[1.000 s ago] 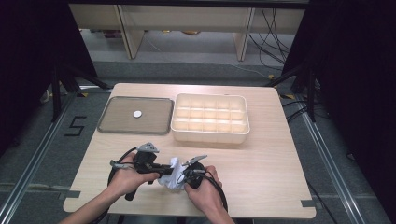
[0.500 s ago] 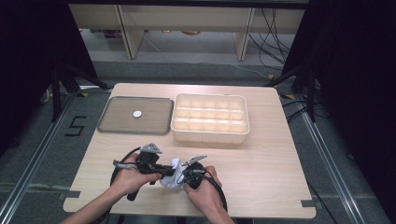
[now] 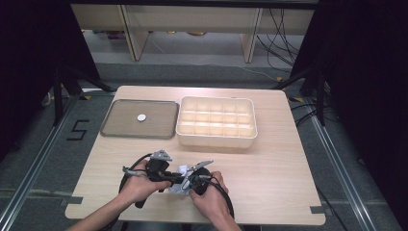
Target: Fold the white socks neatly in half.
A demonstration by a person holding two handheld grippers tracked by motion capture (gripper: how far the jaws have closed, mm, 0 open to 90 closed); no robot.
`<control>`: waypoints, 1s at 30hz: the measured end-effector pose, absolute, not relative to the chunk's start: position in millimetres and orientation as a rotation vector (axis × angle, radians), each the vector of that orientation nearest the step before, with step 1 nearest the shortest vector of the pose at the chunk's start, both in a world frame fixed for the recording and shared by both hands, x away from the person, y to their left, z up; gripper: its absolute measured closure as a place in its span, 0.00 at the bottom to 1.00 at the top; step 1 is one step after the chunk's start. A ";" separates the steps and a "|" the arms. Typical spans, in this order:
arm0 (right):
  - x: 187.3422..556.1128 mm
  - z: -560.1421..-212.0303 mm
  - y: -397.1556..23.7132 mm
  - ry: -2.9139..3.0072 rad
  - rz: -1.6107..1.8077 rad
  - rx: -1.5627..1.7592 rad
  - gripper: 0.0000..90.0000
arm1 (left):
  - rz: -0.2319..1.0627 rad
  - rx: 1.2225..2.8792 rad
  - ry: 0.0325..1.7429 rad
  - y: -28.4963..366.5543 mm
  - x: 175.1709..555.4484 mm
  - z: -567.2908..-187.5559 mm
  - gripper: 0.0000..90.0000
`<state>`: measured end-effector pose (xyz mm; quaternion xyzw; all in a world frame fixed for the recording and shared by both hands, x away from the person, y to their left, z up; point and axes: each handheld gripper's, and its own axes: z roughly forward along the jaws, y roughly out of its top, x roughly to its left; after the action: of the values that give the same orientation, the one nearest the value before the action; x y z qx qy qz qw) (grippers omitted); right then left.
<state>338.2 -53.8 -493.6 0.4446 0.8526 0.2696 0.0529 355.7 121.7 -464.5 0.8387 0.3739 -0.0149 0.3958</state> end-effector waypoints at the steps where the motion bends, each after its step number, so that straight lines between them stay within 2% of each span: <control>1: 338.2 -493.7 -53.8 2.591 0.821 1.352 1.00 | -0.025 2.127 0.951 120.2 355.2 -465.3 0.90; 11: 339.9 -490.7 -60.5 2.577 0.865 1.369 0.97 | -0.017 2.155 0.936 114.1 354.2 -473.0 0.90; 19: 355.2 -456.7 -84.8 2.448 1.029 1.469 0.91 | 0.001 2.168 0.921 110.7 353.1 -474.9 0.89; 30: 368.0 -451.4 -68.5 2.475 1.068 1.512 0.86 | 0.013 2.172 0.909 108.6 352.0 -475.7 0.89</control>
<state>368.0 -68.5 -451.4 0.4889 0.8005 0.3456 0.0255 352.0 108.6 -475.7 0.8519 0.3565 0.0051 0.3836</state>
